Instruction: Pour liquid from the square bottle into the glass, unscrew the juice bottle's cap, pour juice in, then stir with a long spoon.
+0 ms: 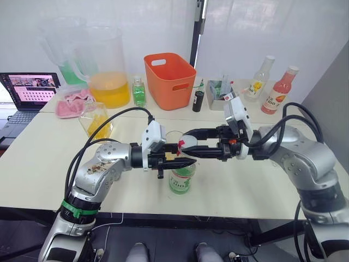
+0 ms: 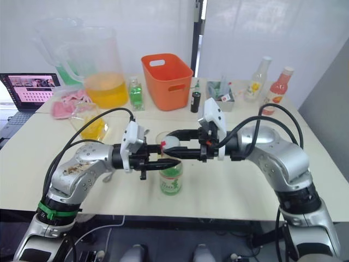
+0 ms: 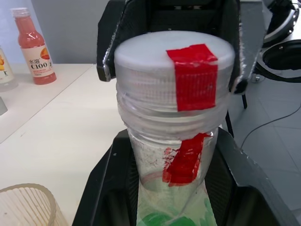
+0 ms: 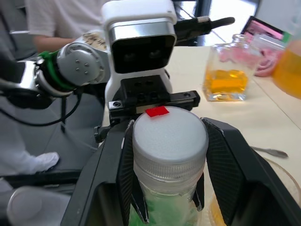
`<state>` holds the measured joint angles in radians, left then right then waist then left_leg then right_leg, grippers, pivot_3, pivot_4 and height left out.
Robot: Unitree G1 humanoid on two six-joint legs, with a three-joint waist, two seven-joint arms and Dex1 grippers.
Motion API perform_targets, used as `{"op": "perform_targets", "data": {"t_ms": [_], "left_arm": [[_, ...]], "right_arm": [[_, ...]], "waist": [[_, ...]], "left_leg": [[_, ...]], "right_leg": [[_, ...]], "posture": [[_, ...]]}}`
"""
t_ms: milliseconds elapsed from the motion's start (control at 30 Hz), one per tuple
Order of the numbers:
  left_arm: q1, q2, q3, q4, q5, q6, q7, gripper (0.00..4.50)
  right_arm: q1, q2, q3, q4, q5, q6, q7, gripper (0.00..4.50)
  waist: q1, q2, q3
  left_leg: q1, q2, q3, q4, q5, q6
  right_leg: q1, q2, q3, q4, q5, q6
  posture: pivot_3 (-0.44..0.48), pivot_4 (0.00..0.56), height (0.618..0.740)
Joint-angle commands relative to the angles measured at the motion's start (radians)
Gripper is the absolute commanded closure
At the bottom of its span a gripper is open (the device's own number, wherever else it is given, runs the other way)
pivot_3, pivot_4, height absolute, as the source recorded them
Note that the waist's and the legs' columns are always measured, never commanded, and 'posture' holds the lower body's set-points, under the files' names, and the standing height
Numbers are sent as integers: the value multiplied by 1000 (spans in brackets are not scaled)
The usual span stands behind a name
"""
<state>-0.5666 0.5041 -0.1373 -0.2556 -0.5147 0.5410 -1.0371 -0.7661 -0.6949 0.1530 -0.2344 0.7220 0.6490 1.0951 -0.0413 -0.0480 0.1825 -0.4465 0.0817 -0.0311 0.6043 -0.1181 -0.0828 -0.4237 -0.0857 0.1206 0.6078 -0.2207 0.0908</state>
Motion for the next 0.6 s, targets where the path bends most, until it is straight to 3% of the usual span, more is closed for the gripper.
{"op": "perform_targets", "data": {"t_ms": [33, 300, 600], "left_arm": [[13, 8, -6, 2, 8, 27, 25, 3031], [20, 13, -11, -7, 3, 31, 21, 3031], [15, 5, -16, -1, 7, 25, 24, 3031]], "right_arm": [[-34, 0, 68, 71, -58, -50, 154, 2829], [-140, 19, 76, 190, -114, -91, 293, 2829], [-168, 87, -24, 169, -101, -113, 238, 2829]], "waist": [[-1, 0, 0], [0, 0, 0], [-1, 0, 0]], "left_leg": [[0, 0, 0, 0, 0, 0], [0, 0, 0, 0, 0, 0], [0, 0, 0, 0, 0, 0]], "right_leg": [[0, 0, 0, 0, 0, 0], [0, 0, 0, 2, 0, 0], [-1, 0, 0, 3, 0, 0]], "posture": [[0, 150, 717], [0, 150, 717], [0, 150, 717]]}}
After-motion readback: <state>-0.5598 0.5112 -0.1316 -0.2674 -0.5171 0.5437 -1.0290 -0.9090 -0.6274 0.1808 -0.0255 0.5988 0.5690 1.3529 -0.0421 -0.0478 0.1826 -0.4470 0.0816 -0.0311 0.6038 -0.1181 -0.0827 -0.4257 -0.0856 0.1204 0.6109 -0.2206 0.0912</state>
